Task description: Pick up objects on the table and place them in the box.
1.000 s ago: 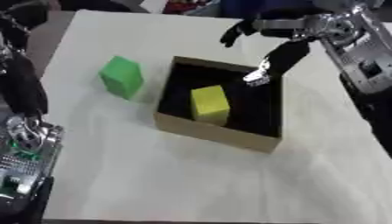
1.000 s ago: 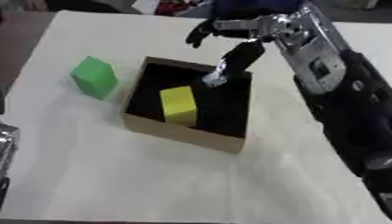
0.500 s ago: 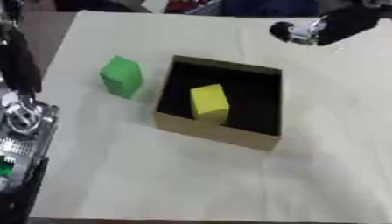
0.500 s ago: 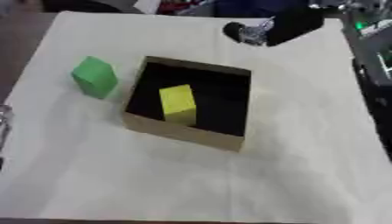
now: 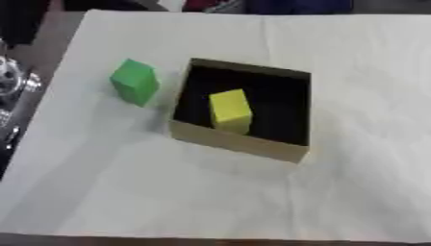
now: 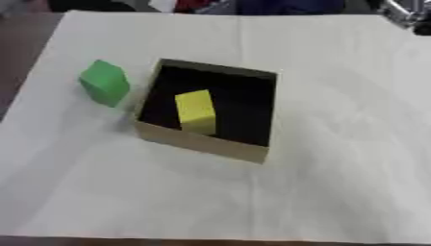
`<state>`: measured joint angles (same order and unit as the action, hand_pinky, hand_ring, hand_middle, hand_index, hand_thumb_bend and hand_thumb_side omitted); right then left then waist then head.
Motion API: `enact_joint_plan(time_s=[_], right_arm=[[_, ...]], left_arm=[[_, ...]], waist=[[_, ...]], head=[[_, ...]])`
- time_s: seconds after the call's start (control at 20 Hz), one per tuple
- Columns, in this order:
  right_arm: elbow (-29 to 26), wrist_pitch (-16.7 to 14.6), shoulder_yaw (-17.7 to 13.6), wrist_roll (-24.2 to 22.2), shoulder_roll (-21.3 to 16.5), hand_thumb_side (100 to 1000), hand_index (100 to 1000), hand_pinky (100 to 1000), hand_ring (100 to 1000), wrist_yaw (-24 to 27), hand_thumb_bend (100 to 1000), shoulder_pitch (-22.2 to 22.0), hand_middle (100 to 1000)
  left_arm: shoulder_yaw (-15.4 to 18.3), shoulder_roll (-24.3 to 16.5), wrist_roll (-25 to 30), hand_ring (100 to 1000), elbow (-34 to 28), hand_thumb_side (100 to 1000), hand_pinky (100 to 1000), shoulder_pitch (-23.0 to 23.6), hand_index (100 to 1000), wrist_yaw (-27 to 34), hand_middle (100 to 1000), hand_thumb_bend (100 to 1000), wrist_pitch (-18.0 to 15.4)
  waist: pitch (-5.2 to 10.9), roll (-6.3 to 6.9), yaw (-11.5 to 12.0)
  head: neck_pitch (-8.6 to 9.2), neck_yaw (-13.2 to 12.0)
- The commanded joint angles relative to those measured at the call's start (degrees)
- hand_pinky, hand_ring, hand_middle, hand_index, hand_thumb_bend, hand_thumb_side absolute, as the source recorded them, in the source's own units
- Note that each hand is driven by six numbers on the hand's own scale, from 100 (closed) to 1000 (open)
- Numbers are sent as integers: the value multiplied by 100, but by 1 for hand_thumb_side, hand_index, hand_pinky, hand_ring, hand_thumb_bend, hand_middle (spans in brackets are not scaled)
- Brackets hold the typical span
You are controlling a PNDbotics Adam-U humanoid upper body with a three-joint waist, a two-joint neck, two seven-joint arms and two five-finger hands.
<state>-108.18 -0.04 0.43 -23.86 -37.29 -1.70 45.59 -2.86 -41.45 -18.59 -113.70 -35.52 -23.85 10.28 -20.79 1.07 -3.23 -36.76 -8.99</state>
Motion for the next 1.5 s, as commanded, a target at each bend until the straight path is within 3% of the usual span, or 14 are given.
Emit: enact_joint_plan(time_s=[0.05, 0.3, 0.55, 0.65, 0.75, 0.95, 1.1, 1.3, 1.45, 1.5], right_arm=[[-596, 414, -151, 465, -420, 513, 921, 974, 953, 650, 218, -67, 785], [-639, 403, -221, 645, -487, 511, 920, 972, 950, 827, 219, -199, 784], [-641, 420, -255, 697, -494, 518, 921, 972, 948, 842, 216, -274, 780], [-641, 442, -261, 692, -488, 518, 921, 971, 947, 831, 217, -295, 780], [-641, 460, -270, 693, -474, 518, 920, 971, 946, 829, 217, -306, 778], [-641, 502, -284, 692, -444, 525, 919, 970, 944, 813, 215, -335, 775], [-641, 535, -300, 705, -423, 521, 919, 970, 944, 808, 219, -346, 773], [-641, 561, -312, 729, -397, 519, 918, 970, 943, 815, 223, -346, 771], [-641, 579, -321, 740, -369, 519, 917, 969, 942, 819, 223, -350, 769], [-641, 584, -324, 743, -361, 520, 915, 969, 941, 823, 222, -350, 767]], left_arm=[[-67, -478, 850, 807, -89, 785, 818, -200, 935, -357, 806, 419, 371], [-241, -780, 2029, 858, 66, 782, 864, -495, 1000, -706, 865, 533, 710], [-520, -916, 3175, 924, 705, 853, 925, -811, 1000, -1112, 919, 691, 524], [-630, -921, 3635, 935, 1000, 848, 934, -946, 1000, -1265, 929, 713, 352], [-706, -902, 4024, 940, 1262, 805, 941, -1076, 1000, -1406, 935, 704, 167], [-800, -837, 4665, 942, 1646, 686, 954, -1273, 1000, -1570, 935, 602, -165], [-836, -805, 5003, 934, 1816, 621, 950, -1345, 1000, -1604, 915, 483, -336], [-906, -805, 5506, 923, 1968, 593, 942, -1397, 1000, -1743, 891, 392, -533], [-946, -792, 5898, 917, 2092, 596, 938, -1438, 968, -1862, 876, 389, -641], [-960, -784, 6002, 916, 2136, 602, 939, -1451, 983, -1877, 872, 431, -665]], waist=[[180, -1, -11], [274, 9, -30], [334, 27, -43], [352, 34, -43], [365, 42, -41], [379, 58, -39], [388, 66, -39], [407, 71, -40], [420, 73, -40], [423, 72, -40]], head=[[-65, -40], [-101, -54], [-119, -63], [-124, -67], [-125, -71], [-121, -72], [-123, -71], [-116, -76], [-108, -84], [-104, -86]])
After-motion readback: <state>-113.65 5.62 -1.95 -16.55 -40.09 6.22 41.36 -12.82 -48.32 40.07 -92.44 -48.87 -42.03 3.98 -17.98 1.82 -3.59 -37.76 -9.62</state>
